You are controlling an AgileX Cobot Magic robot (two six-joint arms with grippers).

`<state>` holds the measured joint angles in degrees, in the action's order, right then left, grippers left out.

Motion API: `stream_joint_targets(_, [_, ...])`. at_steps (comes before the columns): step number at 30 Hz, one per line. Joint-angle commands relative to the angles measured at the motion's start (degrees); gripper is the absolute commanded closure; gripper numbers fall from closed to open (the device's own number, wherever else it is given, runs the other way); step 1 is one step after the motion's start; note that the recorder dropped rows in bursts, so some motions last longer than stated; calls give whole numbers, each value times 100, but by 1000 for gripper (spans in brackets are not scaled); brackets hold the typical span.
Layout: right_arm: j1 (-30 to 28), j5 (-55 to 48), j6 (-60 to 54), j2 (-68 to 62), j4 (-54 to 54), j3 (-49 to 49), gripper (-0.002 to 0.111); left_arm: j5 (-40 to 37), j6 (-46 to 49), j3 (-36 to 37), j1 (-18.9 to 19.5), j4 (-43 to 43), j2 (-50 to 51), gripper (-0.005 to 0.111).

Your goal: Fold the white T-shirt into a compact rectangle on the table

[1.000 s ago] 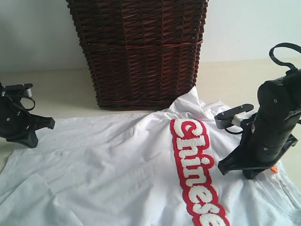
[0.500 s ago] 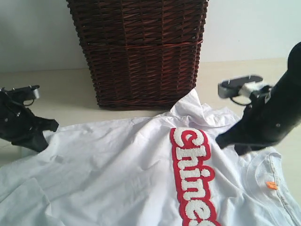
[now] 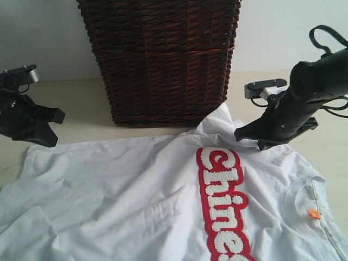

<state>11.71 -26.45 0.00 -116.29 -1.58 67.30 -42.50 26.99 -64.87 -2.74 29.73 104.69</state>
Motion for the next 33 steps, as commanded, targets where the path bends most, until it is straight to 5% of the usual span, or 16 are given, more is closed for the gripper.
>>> stream_joint_targets(1, [-261,-606,-188,-504,218,280,108,66,22,-299,-17,14,-68,107])
stream_joint_targets(9, [-976,-1069,-177,-482,206,41,108,39,50,-953,-17,-6,-68,107])
stream_joint_targets(23, [-974,-506,-437,722,-343,64,108,2,50,-970,-17,-6,-68,107])
stream_joint_targets(30, [-974,-402,-1386,770,-1485,545,72,-83,50,-970,-17,-6,-68,107])
stream_joint_targets(33, [-974,-733,-1325,331,-1485,768,75,-124,50,-970,-17,-6,-68,107])
